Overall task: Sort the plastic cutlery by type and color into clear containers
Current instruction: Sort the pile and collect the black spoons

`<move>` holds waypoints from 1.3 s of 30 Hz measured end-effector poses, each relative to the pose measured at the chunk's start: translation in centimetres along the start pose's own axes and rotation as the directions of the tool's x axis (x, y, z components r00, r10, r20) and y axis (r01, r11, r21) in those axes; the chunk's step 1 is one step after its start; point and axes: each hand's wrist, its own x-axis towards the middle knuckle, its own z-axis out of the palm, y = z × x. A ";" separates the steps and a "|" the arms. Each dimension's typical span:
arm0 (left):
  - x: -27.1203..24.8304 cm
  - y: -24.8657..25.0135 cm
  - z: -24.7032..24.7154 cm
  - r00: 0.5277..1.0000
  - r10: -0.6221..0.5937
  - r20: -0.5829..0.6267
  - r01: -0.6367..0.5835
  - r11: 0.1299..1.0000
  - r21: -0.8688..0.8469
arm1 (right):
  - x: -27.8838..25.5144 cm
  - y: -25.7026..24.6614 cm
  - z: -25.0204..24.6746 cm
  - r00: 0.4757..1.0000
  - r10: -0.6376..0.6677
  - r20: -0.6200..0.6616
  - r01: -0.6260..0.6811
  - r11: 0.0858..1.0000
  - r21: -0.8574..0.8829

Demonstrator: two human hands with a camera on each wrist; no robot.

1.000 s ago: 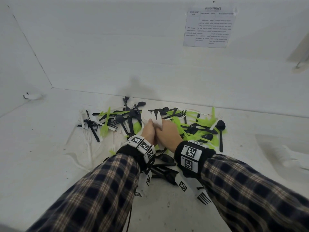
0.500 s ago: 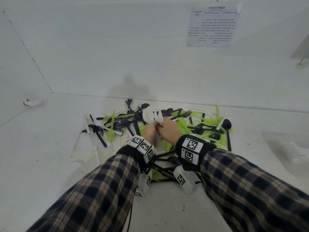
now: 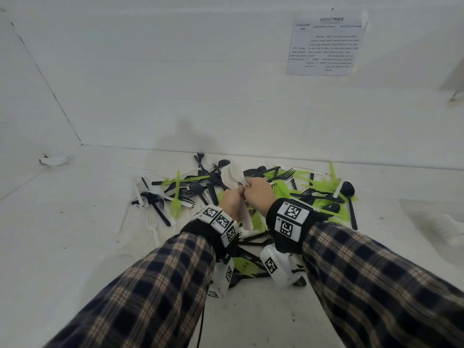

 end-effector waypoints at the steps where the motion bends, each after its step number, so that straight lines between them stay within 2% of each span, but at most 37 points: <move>1: 0.1 -0.1 -0.2 1.000 0.002 -0.001 -0.002 1.000 -0.005 | 0.0 0.0 0.0 1.000 -0.009 -0.003 0.009 1.000 -0.013; 5: -0.1 0.2 -1.4 0.998 0.058 -0.012 -0.059 0.998 -0.029 | -0.1 0.1 0.1 1.000 0.005 -0.030 -0.003 0.996 0.088; 8: -0.3 0.2 -2.2 0.998 0.057 -0.003 -0.057 0.997 -0.047 | 0.1 0.0 0.5 0.999 0.028 -0.026 -0.024 0.992 0.127; 15: -0.4 0.7 -3.7 0.999 0.053 -0.003 -0.053 0.997 0.048 | 1.2 0.1 1.6 0.996 0.086 0.036 -0.093 0.949 0.301; 18: -0.7 0.7 -4.2 0.998 0.033 0.046 -0.036 0.997 0.064 | 1.4 -0.3 1.9 0.996 0.076 0.054 -0.088 0.960 0.267; 21: -0.8 0.9 -4.5 0.997 0.069 0.018 -0.070 0.996 0.060 | 1.2 -1.3 2.1 0.989 0.107 0.100 -0.129 0.963 0.237; 24: -0.7 0.8 -4.8 0.993 0.115 0.009 -0.115 0.991 0.068 | 1.2 -2.2 2.8 0.977 0.134 0.169 -0.180 0.935 0.304; 26: -0.8 0.9 -5.2 0.993 0.119 0.001 -0.118 0.990 0.075 | 1.5 -2.2 3.4 0.978 0.108 0.181 -0.153 0.955 0.256; 29: -0.7 0.9 -5.7 0.989 0.148 0.005 -0.148 0.987 0.063 | 1.7 -2.0 4.3 0.992 0.081 0.096 -0.096 0.980 0.173; 34: -1.8 1.5 -6.8 0.992 0.122 0.017 -0.122 0.992 0.030 | 2.0 -1.4 5.6 0.993 0.038 -0.113 -0.008 0.967 0.255; 36: -2.2 1.7 -7.2 0.993 0.114 0.020 -0.114 0.992 0.053 | 2.0 -1.8 5.8 0.993 0.013 -0.115 0.017 0.966 0.259; 39: -2.0 2.0 -8.0 0.995 0.099 0.015 -0.100 0.993 0.056 | 2.4 -2.7 6.3 0.999 0.017 -0.042 -0.002 0.947 0.322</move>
